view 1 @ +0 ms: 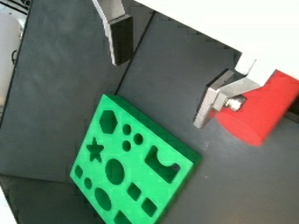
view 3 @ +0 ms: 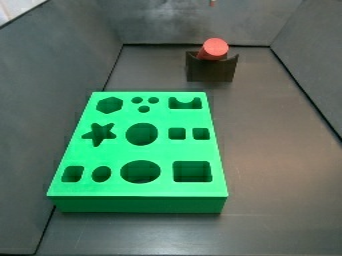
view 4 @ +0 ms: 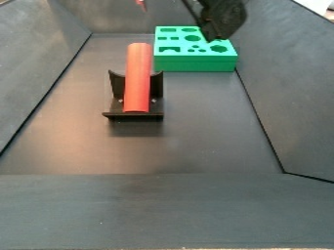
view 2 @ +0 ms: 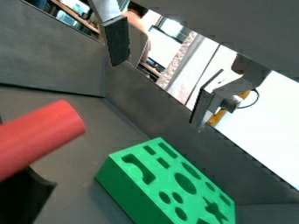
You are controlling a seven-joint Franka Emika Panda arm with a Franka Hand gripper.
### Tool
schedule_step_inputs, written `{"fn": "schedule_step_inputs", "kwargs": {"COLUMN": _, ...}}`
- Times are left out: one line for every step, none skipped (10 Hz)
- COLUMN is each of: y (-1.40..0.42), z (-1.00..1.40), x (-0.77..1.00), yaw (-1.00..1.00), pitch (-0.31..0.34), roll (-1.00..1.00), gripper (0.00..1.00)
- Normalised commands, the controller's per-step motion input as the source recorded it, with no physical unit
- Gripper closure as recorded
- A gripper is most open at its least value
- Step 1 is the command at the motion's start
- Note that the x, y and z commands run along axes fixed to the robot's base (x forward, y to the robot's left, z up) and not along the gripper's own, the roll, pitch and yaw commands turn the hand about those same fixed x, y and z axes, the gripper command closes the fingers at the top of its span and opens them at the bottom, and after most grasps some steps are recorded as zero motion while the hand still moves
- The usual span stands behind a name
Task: Pick up the oval object. Move up. Place the oval object on the fixture. Regrasp the oval object. Move to above the board. Insert the oval object.
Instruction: Regrasp the oval object.
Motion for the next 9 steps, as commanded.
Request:
{"fn": "schedule_step_inputs", "kwargs": {"y": -0.01, "z": 0.01, "x": -0.69, "yaw": 0.07, "pitch": -0.177, "roll": -0.03, "gripper": 0.00}}
{"fn": "schedule_step_inputs", "kwargs": {"y": -0.31, "z": -1.00, "x": -0.39, "yaw": -1.00, "pitch": -0.030, "roll": 0.79, "gripper": 0.00}}
{"fn": "schedule_step_inputs", "kwargs": {"y": -0.31, "z": -1.00, "x": -0.26, "yaw": -1.00, "pitch": -0.038, "roll": 0.80, "gripper": 0.00}}
{"fn": "schedule_step_inputs", "kwargs": {"y": -0.30, "z": -1.00, "x": -0.13, "yaw": -1.00, "pitch": -0.064, "roll": 0.80, "gripper": 0.00}}
{"fn": "schedule_step_inputs", "kwargs": {"y": -0.23, "z": -0.95, "x": -0.07, "yaw": -1.00, "pitch": -0.086, "roll": 0.78, "gripper": 0.00}}
{"fn": "schedule_step_inputs", "kwargs": {"y": -0.12, "z": -0.72, "x": -0.03, "yaw": -1.00, "pitch": -0.119, "roll": 0.77, "gripper": 0.00}}
{"fn": "schedule_step_inputs", "kwargs": {"y": -0.08, "z": -0.55, "x": -0.01, "yaw": -1.00, "pitch": -0.145, "roll": 0.76, "gripper": 0.00}}
{"fn": "schedule_step_inputs", "kwargs": {"y": -0.05, "z": -0.38, "x": 0.00, "yaw": -1.00, "pitch": -0.170, "roll": 0.75, "gripper": 0.00}}
{"fn": "schedule_step_inputs", "kwargs": {"y": -0.03, "z": -0.21, "x": 0.00, "yaw": -1.00, "pitch": -0.194, "roll": 0.74, "gripper": 0.00}}
